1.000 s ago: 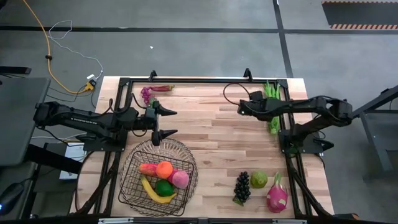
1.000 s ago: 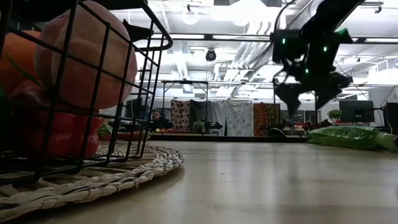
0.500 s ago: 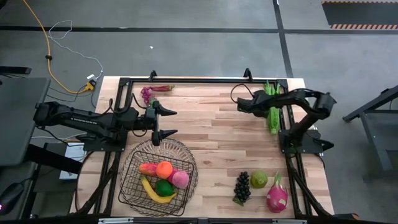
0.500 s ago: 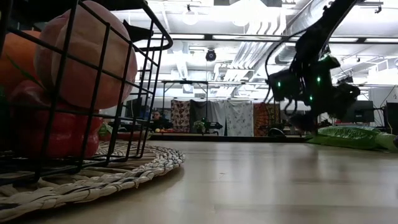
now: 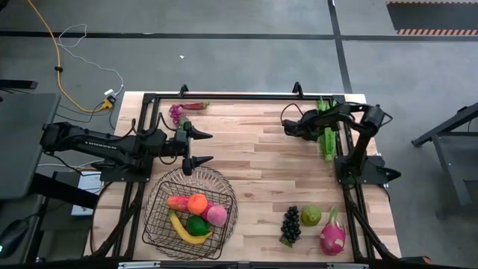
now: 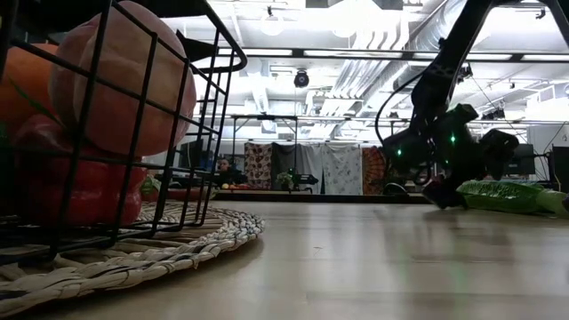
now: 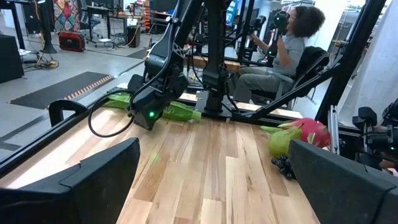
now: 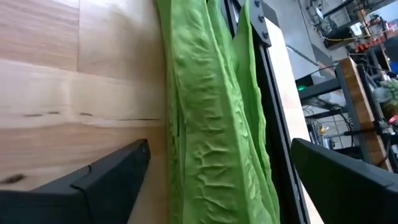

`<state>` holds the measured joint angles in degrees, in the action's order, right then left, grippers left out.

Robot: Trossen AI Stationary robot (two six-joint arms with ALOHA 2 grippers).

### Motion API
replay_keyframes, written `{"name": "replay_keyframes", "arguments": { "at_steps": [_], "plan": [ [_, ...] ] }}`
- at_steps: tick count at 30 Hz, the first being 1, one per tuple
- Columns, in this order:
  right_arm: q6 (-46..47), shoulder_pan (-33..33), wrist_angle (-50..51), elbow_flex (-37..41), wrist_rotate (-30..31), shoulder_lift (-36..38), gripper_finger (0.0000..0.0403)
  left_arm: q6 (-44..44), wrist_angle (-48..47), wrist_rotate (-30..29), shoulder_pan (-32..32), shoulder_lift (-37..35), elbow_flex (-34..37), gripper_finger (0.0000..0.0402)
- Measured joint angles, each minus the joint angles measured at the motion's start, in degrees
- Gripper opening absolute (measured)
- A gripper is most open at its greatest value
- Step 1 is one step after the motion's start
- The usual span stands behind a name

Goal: Build produce basket
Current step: Put the green leaf lettuce into the black wire basket

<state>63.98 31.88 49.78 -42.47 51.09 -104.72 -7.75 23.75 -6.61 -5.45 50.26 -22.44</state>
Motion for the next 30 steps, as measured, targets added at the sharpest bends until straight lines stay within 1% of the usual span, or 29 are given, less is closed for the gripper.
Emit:
{"name": "replay_keyframes", "arguments": {
  "at_steps": [4,13,15,17,21,30],
  "plan": [
    [0.93,0.00,-0.62,0.05,0.03,-0.33,0.0377,-0.02,0.00,0.00,0.00,0.00,0.00,0.0399],
    [1.02,0.00,-2.31,0.10,0.94,-0.51,0.0375,-0.02,0.00,0.00,0.00,0.00,0.00,0.0399],
    [1.99,0.00,-2.23,0.10,0.89,-0.55,0.0369,-0.03,0.00,0.00,0.00,0.00,0.00,0.0399],
    [2.91,0.02,-2.21,0.12,0.55,-0.59,0.0354,-0.04,0.00,0.00,0.00,0.00,0.00,0.0399],
    [3.33,0.10,-1.83,0.12,-0.11,-0.59,0.0300,-0.09,-0.04,0.00,0.00,0.00,0.00,0.0399],
    [3.22,0.97,-1.32,0.12,0.06,-0.59,0.0129,-0.09,-0.46,0.00,0.00,0.00,0.00,0.0399]
  ]
}}
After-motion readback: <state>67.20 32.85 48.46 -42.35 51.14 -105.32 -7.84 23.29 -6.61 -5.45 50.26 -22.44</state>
